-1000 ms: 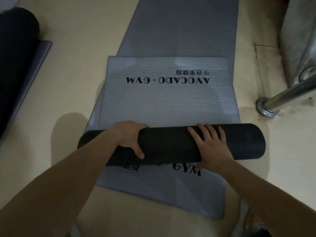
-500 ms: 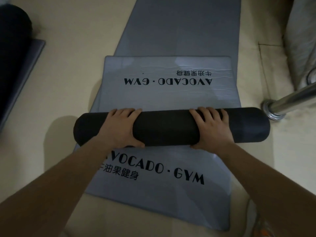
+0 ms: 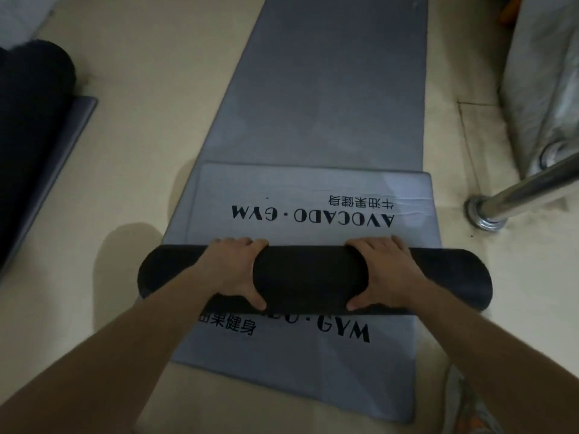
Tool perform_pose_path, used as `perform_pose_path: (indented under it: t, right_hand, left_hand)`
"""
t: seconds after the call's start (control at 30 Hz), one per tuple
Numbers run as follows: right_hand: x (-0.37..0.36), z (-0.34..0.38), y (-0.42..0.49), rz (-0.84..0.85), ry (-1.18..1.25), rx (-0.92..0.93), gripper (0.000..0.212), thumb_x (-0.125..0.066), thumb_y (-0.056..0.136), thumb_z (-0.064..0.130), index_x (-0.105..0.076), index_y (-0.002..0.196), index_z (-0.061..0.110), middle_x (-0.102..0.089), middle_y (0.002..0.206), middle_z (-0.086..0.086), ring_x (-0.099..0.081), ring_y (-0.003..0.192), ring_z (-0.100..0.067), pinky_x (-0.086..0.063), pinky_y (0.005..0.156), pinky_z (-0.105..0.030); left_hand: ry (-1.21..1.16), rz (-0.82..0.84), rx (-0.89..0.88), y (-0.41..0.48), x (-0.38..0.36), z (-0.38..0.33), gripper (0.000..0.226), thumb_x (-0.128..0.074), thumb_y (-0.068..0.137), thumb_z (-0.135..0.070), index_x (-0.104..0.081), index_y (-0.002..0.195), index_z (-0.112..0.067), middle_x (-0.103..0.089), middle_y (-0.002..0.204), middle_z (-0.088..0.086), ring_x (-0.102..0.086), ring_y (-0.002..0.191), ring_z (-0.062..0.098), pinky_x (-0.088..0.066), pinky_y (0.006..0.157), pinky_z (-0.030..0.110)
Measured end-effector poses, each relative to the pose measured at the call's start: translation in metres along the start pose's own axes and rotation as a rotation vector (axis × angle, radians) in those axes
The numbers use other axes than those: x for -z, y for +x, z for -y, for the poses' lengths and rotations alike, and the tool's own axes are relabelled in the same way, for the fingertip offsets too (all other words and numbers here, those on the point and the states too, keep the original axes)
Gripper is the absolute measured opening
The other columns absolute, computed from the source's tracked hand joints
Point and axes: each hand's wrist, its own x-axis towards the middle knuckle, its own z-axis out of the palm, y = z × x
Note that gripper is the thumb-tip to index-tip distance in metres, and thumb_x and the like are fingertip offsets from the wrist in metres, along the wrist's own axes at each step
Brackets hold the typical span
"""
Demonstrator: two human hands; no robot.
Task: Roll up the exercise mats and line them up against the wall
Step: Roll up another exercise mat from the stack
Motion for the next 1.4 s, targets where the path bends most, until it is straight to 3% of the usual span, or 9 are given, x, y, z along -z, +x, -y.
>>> perform_pose_path:
  t: [0.1, 0.33, 0.47, 0.73, 1.0, 1.13, 1.2, 1.33, 1.4]
  right_hand:
    - [-0.047, 0.015, -0.038, -0.158, -0.185, -0.043, 0.149, -0.081, 0.051, 0.076, 0.009, 0.159, 0.025, -0.003, 0.166, -0.010, 0.001, 0.153, -0.032, 0.005, 0.121, -0.059]
    - [0.018, 0.001, 0.021, -0.054, -0.128, -0.021, 0.148, -0.080, 0.046, 0.080, 0.002, 0.158, 0.030, -0.011, 0.164, -0.009, -0.008, 0.152, -0.032, -0.006, 0.121, -0.061]
    - [-0.014, 0.014, 0.013, -0.216, -0.300, -0.109, 0.147, -0.080, 0.060, 0.073, 0.016, 0.157, 0.020, 0.003, 0.165, -0.017, 0.001, 0.152, -0.040, -0.004, 0.118, -0.067]
    - [0.039, -0.010, 0.057, -0.211, -0.308, 0.022, 0.122, -0.073, 0.057, 0.076, -0.012, 0.152, 0.030, -0.042, 0.145, -0.009, -0.046, 0.127, -0.035, -0.037, 0.110, -0.056]
    - [0.012, 0.003, -0.006, 0.220, -0.102, 0.105, 0.123, -0.084, 0.042, 0.074, -0.031, 0.145, 0.036, -0.056, 0.133, 0.002, -0.057, 0.116, -0.024, -0.050, 0.099, -0.047]
    - [-0.008, -0.002, -0.024, 0.045, -0.063, 0.043, 0.149, -0.075, 0.040, 0.085, 0.003, 0.158, 0.037, -0.031, 0.158, -0.001, -0.036, 0.140, -0.029, -0.029, 0.118, -0.053]
    - [-0.022, -0.004, -0.035, 0.006, -0.150, 0.094, 0.150, -0.069, 0.042, 0.090, 0.013, 0.156, 0.039, -0.026, 0.159, 0.000, -0.032, 0.142, -0.029, -0.023, 0.119, -0.055]
    - [0.010, -0.008, -0.006, 0.135, -0.070, 0.089, 0.143, -0.073, 0.040, 0.088, 0.002, 0.153, 0.045, -0.043, 0.149, -0.002, -0.049, 0.127, -0.029, -0.040, 0.109, -0.053]
    - [0.031, -0.008, 0.008, 0.215, 0.008, 0.068, 0.142, -0.080, 0.039, 0.083, -0.005, 0.153, 0.045, -0.049, 0.143, -0.002, -0.052, 0.124, -0.028, -0.043, 0.108, -0.052]
  left_hand:
    - [0.003, 0.020, 0.066, -0.002, 0.009, -0.004, 0.135, -0.074, 0.045, -0.086, -0.016, 0.154, -0.033, -0.049, 0.144, 0.001, -0.052, 0.124, 0.025, -0.038, 0.109, 0.052]
    - [0.104, -0.313, 0.242, -0.042, -0.061, -0.030, 0.142, -0.071, 0.065, -0.077, 0.027, 0.153, -0.024, 0.024, 0.163, 0.013, 0.015, 0.150, 0.042, 0.000, 0.118, 0.067]
    - [0.023, -0.411, 0.195, 0.010, -0.011, 0.003, 0.138, -0.072, 0.054, -0.082, 0.002, 0.157, -0.027, -0.010, 0.166, 0.008, -0.009, 0.151, 0.036, -0.011, 0.119, 0.064]
    - [0.181, -0.468, 0.105, 0.035, 0.015, 0.012, 0.125, -0.066, 0.052, -0.085, -0.020, 0.150, -0.025, -0.041, 0.149, 0.005, -0.044, 0.130, 0.034, -0.031, 0.110, 0.060]
    - [-0.076, 0.164, -0.014, -0.015, 0.004, -0.008, 0.130, -0.081, 0.041, -0.080, -0.027, 0.150, -0.032, -0.053, 0.139, -0.002, -0.054, 0.118, 0.021, -0.048, 0.101, 0.044]
    - [-0.222, 0.255, 0.047, -0.005, 0.020, -0.005, 0.126, -0.089, 0.044, -0.069, -0.030, 0.151, -0.038, -0.047, 0.149, -0.003, -0.047, 0.130, 0.021, -0.040, 0.109, 0.047]
    - [-0.190, 0.154, 0.102, -0.016, 0.014, -0.004, 0.126, -0.082, 0.047, -0.077, -0.026, 0.154, -0.039, -0.038, 0.157, -0.005, -0.040, 0.138, 0.022, -0.033, 0.114, 0.052]
    - [-0.173, -0.523, 0.383, -0.061, -0.043, -0.035, 0.093, -0.053, 0.082, -0.076, -0.020, 0.157, -0.032, -0.013, 0.166, 0.006, -0.011, 0.151, 0.040, -0.020, 0.114, 0.070]
    - [-0.371, -0.576, 0.512, -0.070, -0.073, -0.064, 0.104, -0.050, 0.082, -0.076, -0.002, 0.159, -0.026, 0.010, 0.167, 0.009, 0.007, 0.150, 0.046, -0.023, 0.112, 0.072]
